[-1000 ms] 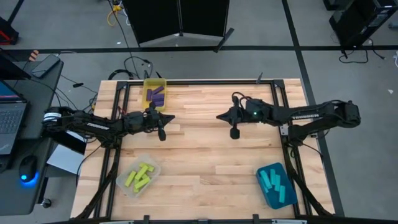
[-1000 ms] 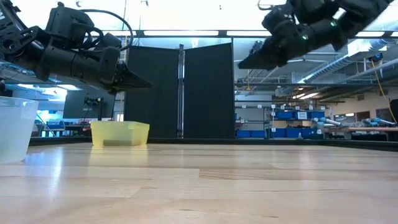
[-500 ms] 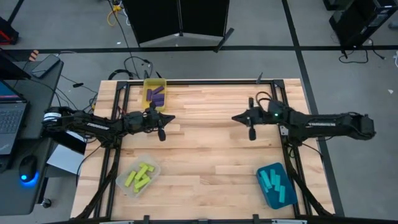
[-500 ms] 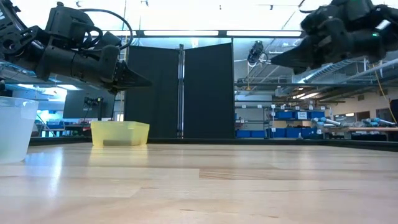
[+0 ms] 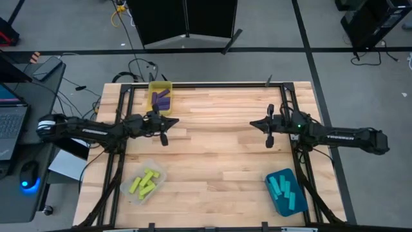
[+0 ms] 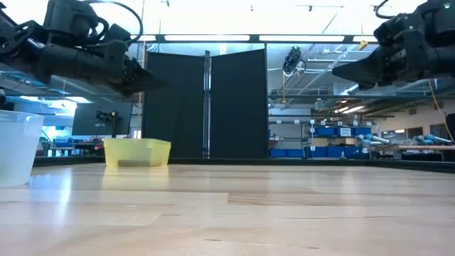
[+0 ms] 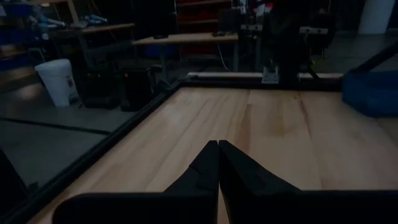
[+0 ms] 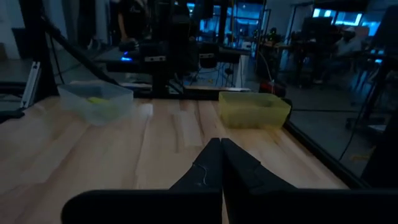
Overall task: Sort blocks
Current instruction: Return to Home Position
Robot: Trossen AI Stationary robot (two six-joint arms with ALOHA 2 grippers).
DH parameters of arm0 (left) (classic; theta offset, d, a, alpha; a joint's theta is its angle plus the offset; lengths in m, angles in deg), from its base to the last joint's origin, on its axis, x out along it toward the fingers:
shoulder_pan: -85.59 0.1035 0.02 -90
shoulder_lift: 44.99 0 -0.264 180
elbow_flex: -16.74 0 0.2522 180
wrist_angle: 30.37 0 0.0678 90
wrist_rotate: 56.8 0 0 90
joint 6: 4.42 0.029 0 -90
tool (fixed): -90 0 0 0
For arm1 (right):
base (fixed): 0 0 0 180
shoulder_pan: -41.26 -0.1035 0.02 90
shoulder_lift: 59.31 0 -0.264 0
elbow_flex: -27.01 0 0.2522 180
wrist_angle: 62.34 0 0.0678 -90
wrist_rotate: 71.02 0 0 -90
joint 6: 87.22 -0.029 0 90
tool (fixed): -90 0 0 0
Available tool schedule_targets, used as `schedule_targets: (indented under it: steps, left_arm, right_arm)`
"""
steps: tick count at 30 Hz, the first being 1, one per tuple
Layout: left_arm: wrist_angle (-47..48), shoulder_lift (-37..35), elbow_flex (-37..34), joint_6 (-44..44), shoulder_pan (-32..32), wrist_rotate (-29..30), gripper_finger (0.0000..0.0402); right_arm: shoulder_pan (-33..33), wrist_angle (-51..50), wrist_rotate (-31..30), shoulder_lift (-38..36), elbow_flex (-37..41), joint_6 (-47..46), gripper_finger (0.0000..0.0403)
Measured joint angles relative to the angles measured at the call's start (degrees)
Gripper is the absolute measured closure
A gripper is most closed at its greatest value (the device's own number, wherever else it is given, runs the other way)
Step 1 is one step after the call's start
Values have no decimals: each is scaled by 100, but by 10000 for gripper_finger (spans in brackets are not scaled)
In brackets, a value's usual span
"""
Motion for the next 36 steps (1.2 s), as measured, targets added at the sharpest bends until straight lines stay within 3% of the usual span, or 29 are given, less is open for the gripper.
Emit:
schedule_targets:
  steps: [9,19,23,33,36]
  left_arm:
    - [1536,-1425,-4,-48,0,0,385]
    - [1739,-3083,-855,-70,7,-275,385]
    - [2448,-3722,-855,-41,11,-606,385]
    - [4421,-5515,-857,-317,361,-658,385]
    - [4469,-5763,-857,-384,460,-699,385]
  right_arm:
    - [171,-163,-19,-457,87,-10,398]
    - [297,-224,-12,-484,87,-8,398]
    - [300,-345,4,-484,87,-14,398]
    - [299,-436,42,-482,87,-32,398]
    - [299,-496,-34,-482,87,-78,398]
